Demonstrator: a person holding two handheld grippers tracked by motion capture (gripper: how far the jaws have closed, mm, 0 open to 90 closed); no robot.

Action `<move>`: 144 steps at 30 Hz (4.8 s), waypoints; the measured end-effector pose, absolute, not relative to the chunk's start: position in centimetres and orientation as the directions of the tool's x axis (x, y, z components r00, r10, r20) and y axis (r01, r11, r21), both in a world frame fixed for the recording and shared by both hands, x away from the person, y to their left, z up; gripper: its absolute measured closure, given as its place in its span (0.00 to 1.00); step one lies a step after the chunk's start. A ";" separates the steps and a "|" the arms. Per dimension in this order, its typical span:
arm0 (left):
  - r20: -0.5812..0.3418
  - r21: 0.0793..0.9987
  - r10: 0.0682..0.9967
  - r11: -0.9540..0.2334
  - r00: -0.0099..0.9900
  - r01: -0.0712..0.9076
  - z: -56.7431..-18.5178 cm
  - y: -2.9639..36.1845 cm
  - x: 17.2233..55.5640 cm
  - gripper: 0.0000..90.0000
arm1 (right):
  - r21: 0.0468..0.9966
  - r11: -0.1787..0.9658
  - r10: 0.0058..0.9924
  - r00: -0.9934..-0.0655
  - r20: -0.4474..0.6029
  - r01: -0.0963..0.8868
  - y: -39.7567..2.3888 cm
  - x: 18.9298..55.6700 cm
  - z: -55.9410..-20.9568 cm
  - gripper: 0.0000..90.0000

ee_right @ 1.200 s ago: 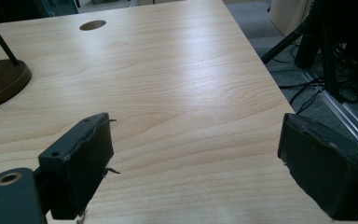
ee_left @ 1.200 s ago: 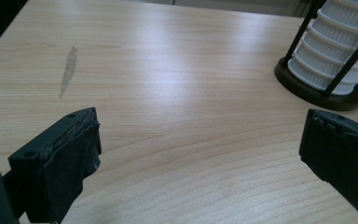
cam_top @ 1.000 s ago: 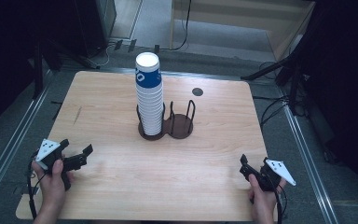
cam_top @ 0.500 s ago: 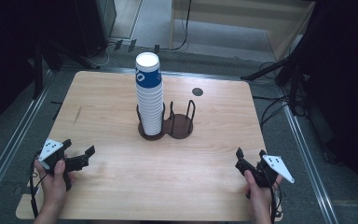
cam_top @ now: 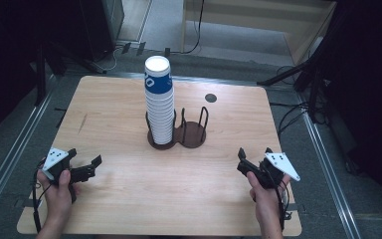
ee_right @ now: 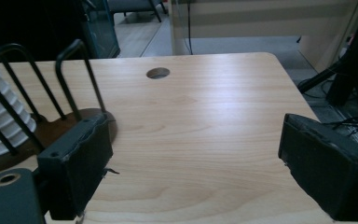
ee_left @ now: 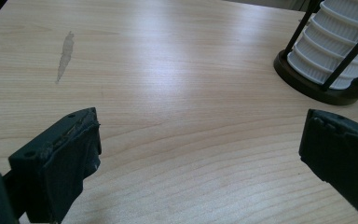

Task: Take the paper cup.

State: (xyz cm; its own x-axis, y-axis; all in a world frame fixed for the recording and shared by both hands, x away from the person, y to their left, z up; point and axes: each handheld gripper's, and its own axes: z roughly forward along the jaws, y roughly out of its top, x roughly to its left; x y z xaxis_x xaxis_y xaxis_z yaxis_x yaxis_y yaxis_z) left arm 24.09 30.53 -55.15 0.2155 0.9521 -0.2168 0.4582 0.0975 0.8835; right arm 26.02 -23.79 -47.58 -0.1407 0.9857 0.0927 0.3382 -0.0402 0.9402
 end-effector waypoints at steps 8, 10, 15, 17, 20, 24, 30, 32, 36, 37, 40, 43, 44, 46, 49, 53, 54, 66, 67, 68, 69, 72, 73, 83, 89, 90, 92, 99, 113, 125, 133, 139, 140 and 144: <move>-0.222 0.883 0.951 0.102 0.215 0.457 -55.2 30.6 24.1 0.00 | 0.941 -0.054 0.975 -0.188 0.123 0.334 -21.4 26.8 -46.0 0.09; -0.221 0.883 0.951 0.102 0.215 0.458 -55.2 30.6 24.1 0.00 | 0.941 -0.058 0.971 -0.198 0.131 0.334 -20.7 27.2 -45.4 0.08; -0.223 0.883 0.951 0.103 0.215 0.458 -55.2 30.6 24.1 0.00 | 0.943 -0.061 0.967 -0.214 0.137 0.329 -19.8 27.7 -44.7 0.07; -0.223 0.882 0.951 0.103 0.216 0.459 -55.2 30.6 24.1 0.00 | 0.942 -0.061 0.964 -0.226 0.142 0.329 -19.4 27.9 -44.4 0.06; -0.225 0.882 0.950 0.104 0.216 0.460 -55.2 30.6 24.1 0.00 | 0.944 -0.056 0.961 -0.240 0.140 0.326 -18.7 28.1 -44.0 0.06; -0.223 0.883 0.950 0.104 0.216 0.458 -55.2 30.6 24.1 0.00 | 0.943 -0.044 0.956 -0.261 0.136 0.329 -17.6 28.3 -43.6 0.03; -0.227 0.883 0.949 0.106 0.218 0.457 -55.2 30.6 24.1 0.00 | 0.945 -0.036 0.949 -0.284 0.134 0.325 -16.1 28.7 -43.1 0.02; -0.230 0.883 0.949 0.110 0.216 0.456 -55.2 30.6 24.2 0.00 | 0.946 -0.034 0.946 -0.296 0.135 0.324 -15.4 28.8 -42.9 0.02; -0.228 0.882 0.949 0.107 0.217 0.458 -55.2 30.6 24.2 0.00 | 0.946 -0.031 0.940 -0.312 0.137 0.321 -14.8 29.0 -42.6 0.02; -0.227 0.882 0.950 0.107 0.216 0.458 -55.2 30.6 24.2 0.00 | 0.946 -0.030 0.940 -0.313 0.137 0.322 -14.6 29.0 -42.5 0.01; -0.226 0.882 0.949 0.105 0.218 0.459 -55.2 30.6 24.2 0.00 | 0.947 -0.025 0.937 -0.324 0.134 0.319 -13.9 29.3 -42.0 0.01; -0.227 0.882 0.949 0.105 0.218 0.459 -55.2 30.6 24.2 0.00 | 0.949 -0.021 0.934 -0.333 0.132 0.315 -13.4 29.5 -41.7 0.01; -0.226 0.882 0.949 0.105 0.218 0.458 -55.2 30.6 24.2 0.00 | 0.949 -0.020 0.933 -0.335 0.131 0.314 -13.3 29.5 -41.6 0.01; -0.227 0.882 0.949 0.105 0.218 0.460 -55.2 30.6 24.2 0.00 | 0.949 -0.018 0.931 -0.340 0.130 0.313 -12.9 29.7 -41.4 0.01; -0.229 0.881 0.949 0.106 0.218 0.461 -55.2 30.6 24.2 0.00 | 0.949 -0.014 0.929 -0.347 0.129 0.315 -12.4 29.8 -41.3 0.01; -0.229 0.881 0.949 0.107 0.218 0.460 -55.2 30.6 24.2 0.00 | 0.948 -0.007 0.923 -0.362 0.128 0.317 -11.2 30.1 -41.1 0.01; -0.230 0.882 0.948 0.107 0.219 0.460 -55.2 30.6 24.2 0.00 | 0.949 -0.004 0.922 -0.366 0.125 0.315 -11.0 30.1 -41.1 0.01; -0.232 0.880 0.947 0.107 0.222 0.463 -55.2 30.7 24.2 0.00 | 0.953 0.002 0.909 -0.397 0.124 0.301 -8.9 30.4 -40.0 0.00; -0.232 0.880 0.947 0.107 0.221 0.464 -55.2 30.7 24.2 0.00 | 0.954 0.003 0.908 -0.400 0.122 0.299 -8.8 30.5 -39.9 0.00; -0.232 0.879 0.947 0.107 0.221 0.464 -55.2 30.7 24.2 0.00 | 0.954 0.003 0.907 -0.403 0.124 0.298 -8.6 30.5 -39.8 0.00; -0.231 0.879 0.947 0.106 0.221 0.464 -55.2 30.7 24.2 0.00 | 0.956 0.002 0.904 -0.409 0.125 0.295 -8.3 30.5 -39.6 0.00; -0.231 0.879 0.947 0.107 0.221 0.464 -55.2 30.7 24.2 0.00 | 0.957 0.003 0.901 -0.415 0.123 0.290 -8.0 30.6 -39.4 0.00; -0.232 0.879 0.947 0.107 0.221 0.464 -55.2 30.7 24.2 0.00 | 0.958 0.001 0.900 -0.418 0.125 0.288 -7.9 30.6 -39.3 0.00; -0.232 0.879 0.946 0.106 0.224 0.466 -55.2 30.6 24.3 0.00 | 0.962 0.011 0.888 -0.445 0.117 0.274 -6.2 30.8 -38.4 0.00; -0.236 0.878 0.945 0.108 0.225 0.467 -55.2 30.6 24.3 0.00 | 0.963 0.014 0.883 -0.456 0.114 0.268 -4.9 31.3 -38.0 0.00; -0.236 0.877 0.945 0.108 0.225 0.467 -55.2 30.7 24.3 0.00 | 0.964 0.016 0.881 -0.460 0.113 0.266 -4.7 31.4 -37.8 0.00; -0.237 0.877 0.945 0.109 0.224 0.468 -55.2 30.7 24.4 0.00 | 0.964 0.018 0.878 -0.465 0.111 0.264 -4.2 31.6 -37.6 0.00; -0.237 0.876 0.945 0.108 0.226 0.471 -55.2 30.7 24.4 0.00 | 0.966 0.025 0.874 -0.474 0.104 0.259 -2.6 32.2 -36.9 0.00; -0.242 0.872 0.944 0.109 0.227 0.477 -55.2 30.7 24.6 0.00 | 0.968 0.032 0.878 -0.471 0.091 0.248 -0.3 34.3 -35.3 0.00; -0.248 0.870 0.941 0.113 0.228 0.481 -55.2 30.7 24.6 0.00 | 0.964 0.045 0.895 -0.440 0.078 0.263 1.2 36.3 -35.5 0.09; -0.251 0.869 0.941 0.115 0.229 0.480 -55.2 30.7 24.6 0.00 | 0.966 0.042 0.905 -0.419 0.071 0.254 1.7 36.8 -36.1 0.18; -0.249 0.869 0.941 0.113 0.228 0.482 -55.2 30.7 24.7 0.00 | 0.968 0.047 0.909 -0.413 0.061 0.247 1.9 36.7 -36.1 0.19; -0.250 0.869 0.941 0.114 0.228 0.482 -55.2 30.7 24.7 0.00 | 0.968 0.047 0.909 -0.413 0.060 0.246 1.9 36.7 -36.1 0.19; -0.250 0.868 0.941 0.114 0.228 0.484 -55.2 30.7 24.7 0.00 | 0.975 0.030 0.909 -0.412 0.066 0.222 1.8 36.6 -35.8 0.20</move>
State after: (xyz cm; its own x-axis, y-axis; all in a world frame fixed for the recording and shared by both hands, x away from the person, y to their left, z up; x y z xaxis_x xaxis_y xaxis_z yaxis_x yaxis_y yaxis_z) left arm 24.72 30.69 -55.21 0.2282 0.9409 -0.2504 0.4839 0.1136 0.8677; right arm 36.64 1.83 -35.81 -0.4124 0.9086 0.0661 0.2219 0.0298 0.9746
